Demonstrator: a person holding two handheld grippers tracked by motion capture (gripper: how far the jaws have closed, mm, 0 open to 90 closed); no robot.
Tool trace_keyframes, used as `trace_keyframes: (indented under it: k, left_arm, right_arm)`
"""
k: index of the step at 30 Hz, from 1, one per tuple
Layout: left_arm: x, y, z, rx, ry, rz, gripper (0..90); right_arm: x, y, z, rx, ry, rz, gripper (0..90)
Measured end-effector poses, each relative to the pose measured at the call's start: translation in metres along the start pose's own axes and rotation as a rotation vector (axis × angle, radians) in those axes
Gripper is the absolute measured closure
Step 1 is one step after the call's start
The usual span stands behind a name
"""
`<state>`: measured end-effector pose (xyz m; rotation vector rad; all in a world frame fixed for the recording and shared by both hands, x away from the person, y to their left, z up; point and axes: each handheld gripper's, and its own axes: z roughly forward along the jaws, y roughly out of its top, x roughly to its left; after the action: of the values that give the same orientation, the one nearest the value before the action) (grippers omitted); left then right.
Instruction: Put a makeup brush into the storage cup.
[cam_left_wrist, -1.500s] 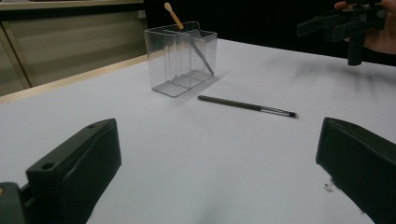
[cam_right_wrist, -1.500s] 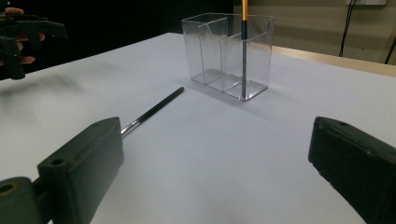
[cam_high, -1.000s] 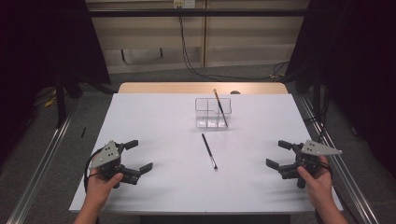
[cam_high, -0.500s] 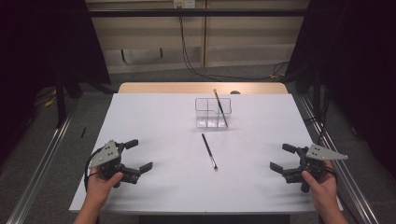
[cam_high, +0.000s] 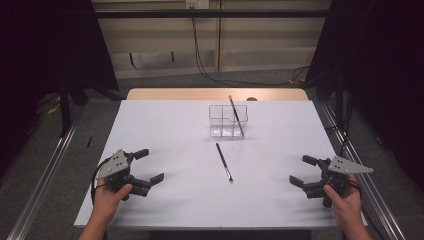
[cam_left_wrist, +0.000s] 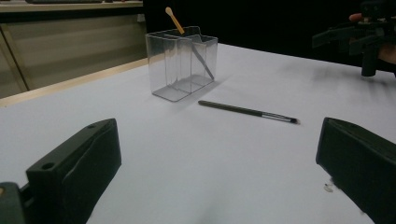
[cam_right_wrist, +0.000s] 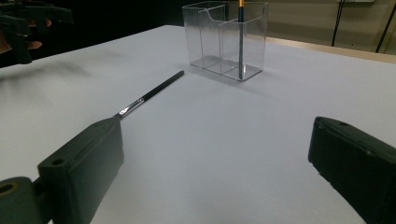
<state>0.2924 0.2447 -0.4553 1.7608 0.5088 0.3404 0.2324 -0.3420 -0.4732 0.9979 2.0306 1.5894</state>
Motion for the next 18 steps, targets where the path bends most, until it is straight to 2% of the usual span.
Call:
trace_keyframes:
  k: [18]
  left_arm:
    - [-0.0009,0.0014,0.0006,-0.006,0.000,0.001,0.0]
  right_arm:
    - [0.0034,0.0030,0.0045,0.006,0.009,-0.016,2.9]
